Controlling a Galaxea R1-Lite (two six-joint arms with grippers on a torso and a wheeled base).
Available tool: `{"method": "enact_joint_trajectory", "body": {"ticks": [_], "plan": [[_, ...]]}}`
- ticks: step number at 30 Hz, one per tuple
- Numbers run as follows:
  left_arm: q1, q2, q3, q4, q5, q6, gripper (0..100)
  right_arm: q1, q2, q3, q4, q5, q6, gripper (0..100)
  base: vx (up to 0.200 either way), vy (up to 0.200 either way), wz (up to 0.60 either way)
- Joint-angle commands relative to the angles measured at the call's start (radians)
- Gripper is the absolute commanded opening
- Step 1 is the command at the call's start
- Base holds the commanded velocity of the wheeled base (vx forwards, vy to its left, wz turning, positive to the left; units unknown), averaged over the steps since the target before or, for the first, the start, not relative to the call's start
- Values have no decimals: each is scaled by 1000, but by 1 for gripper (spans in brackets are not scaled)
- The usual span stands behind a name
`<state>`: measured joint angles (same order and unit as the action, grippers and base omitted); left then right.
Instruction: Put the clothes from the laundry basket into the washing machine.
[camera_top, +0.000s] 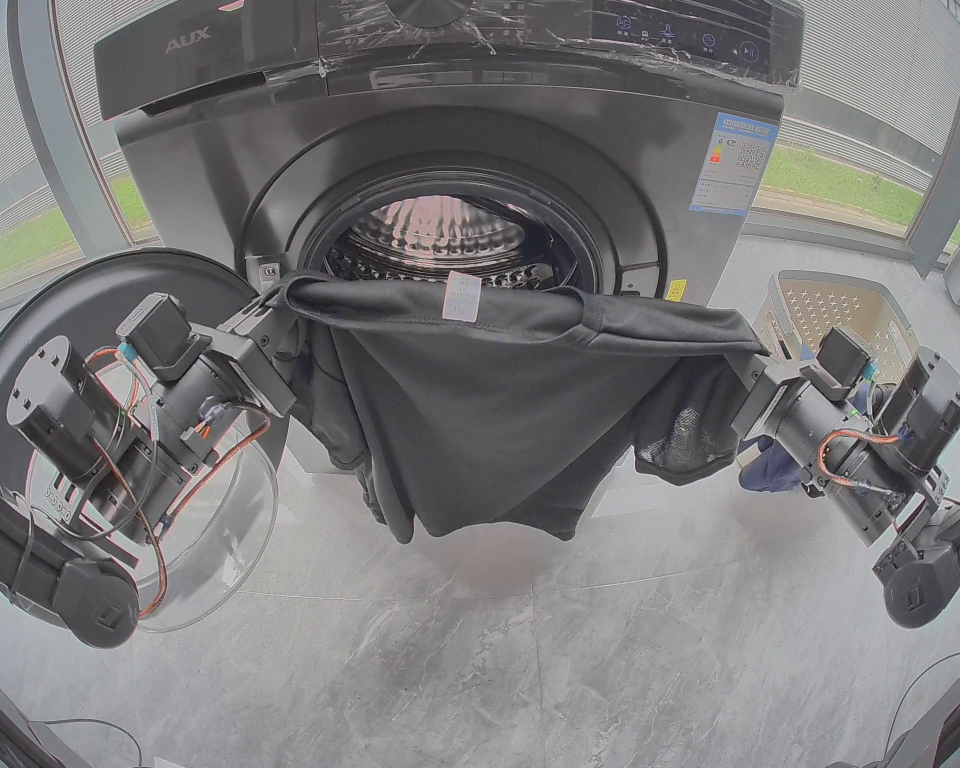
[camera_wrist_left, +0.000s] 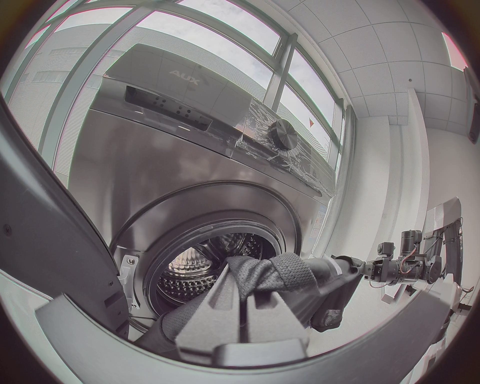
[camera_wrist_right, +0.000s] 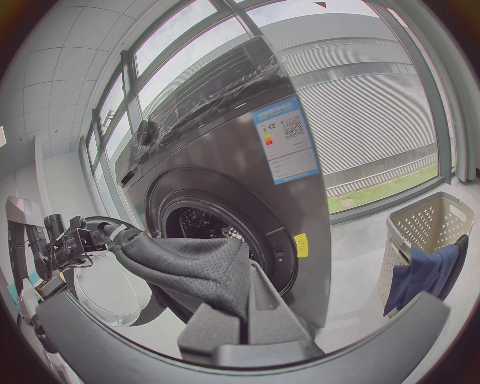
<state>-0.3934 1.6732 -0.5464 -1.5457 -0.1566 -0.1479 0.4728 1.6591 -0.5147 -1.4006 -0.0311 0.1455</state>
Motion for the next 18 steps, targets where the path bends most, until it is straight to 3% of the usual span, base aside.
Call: {"method": "enact_joint_trajectory", "body": {"ticks": [1,18], "plan": [[1,-6,-3,-1,0,-1,0,-17,-18,-5,3,0,-1,0,0,0,0],[2,-4,2,-1,-4,-1,0,-40,-33,-16,11,0,-6,0,0,0,0]]}}
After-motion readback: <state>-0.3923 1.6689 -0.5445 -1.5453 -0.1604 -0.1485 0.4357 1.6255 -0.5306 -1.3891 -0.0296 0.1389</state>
